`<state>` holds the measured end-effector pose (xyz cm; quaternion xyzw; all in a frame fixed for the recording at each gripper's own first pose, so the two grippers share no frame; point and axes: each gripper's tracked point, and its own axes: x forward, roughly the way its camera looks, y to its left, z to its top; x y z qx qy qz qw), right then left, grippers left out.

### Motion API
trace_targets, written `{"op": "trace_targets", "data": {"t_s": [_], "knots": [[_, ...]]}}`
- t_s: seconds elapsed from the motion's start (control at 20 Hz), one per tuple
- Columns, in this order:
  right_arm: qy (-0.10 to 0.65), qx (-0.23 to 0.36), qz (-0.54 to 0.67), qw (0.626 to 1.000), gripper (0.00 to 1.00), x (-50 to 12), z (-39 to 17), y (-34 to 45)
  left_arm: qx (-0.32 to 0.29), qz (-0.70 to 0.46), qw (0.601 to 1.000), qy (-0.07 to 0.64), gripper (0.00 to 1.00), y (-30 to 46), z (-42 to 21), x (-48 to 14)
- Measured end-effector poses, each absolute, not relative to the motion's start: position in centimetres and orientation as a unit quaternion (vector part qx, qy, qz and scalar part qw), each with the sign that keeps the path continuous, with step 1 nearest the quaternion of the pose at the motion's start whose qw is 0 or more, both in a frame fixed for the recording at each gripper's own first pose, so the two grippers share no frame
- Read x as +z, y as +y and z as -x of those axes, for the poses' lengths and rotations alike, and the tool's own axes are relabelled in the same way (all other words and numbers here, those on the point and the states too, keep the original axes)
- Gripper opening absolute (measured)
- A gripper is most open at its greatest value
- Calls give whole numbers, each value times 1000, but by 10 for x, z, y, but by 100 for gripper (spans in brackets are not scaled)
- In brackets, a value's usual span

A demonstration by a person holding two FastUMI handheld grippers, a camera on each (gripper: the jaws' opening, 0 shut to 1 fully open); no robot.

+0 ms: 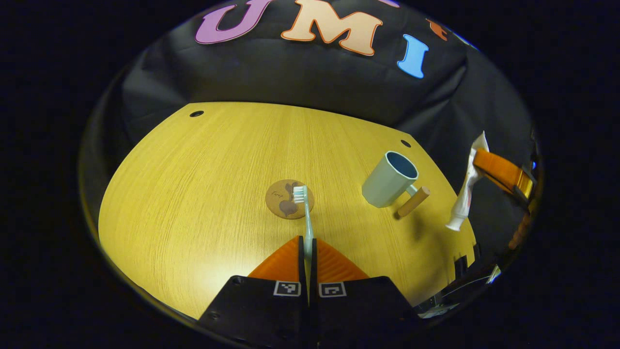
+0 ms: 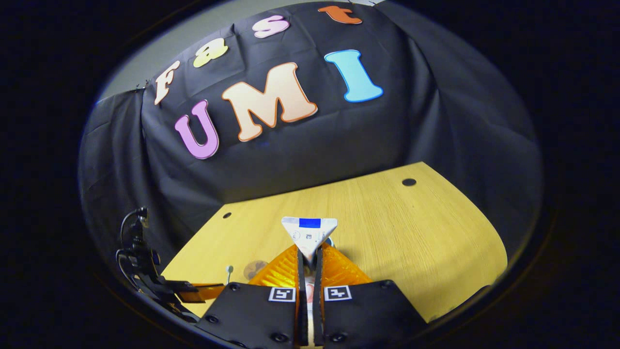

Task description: Put the toothbrush and toothpaste on the desktop into the cup, then pick up the cup and place it on the coaster on the desktop.

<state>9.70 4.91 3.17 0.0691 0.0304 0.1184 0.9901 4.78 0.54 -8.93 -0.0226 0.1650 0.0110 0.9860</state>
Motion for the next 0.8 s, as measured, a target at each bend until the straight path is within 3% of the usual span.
{"op": "trace_targets", "data": {"t_s": [0.35,0.8], "knots": [[-42,133,-76,987,7,75,-141,70,9,34,992,120,0,9,-52,-60],[-60,109,-54,991,7,63,-194,70,-16,18,998,52,0,4,-71,-8]]}}
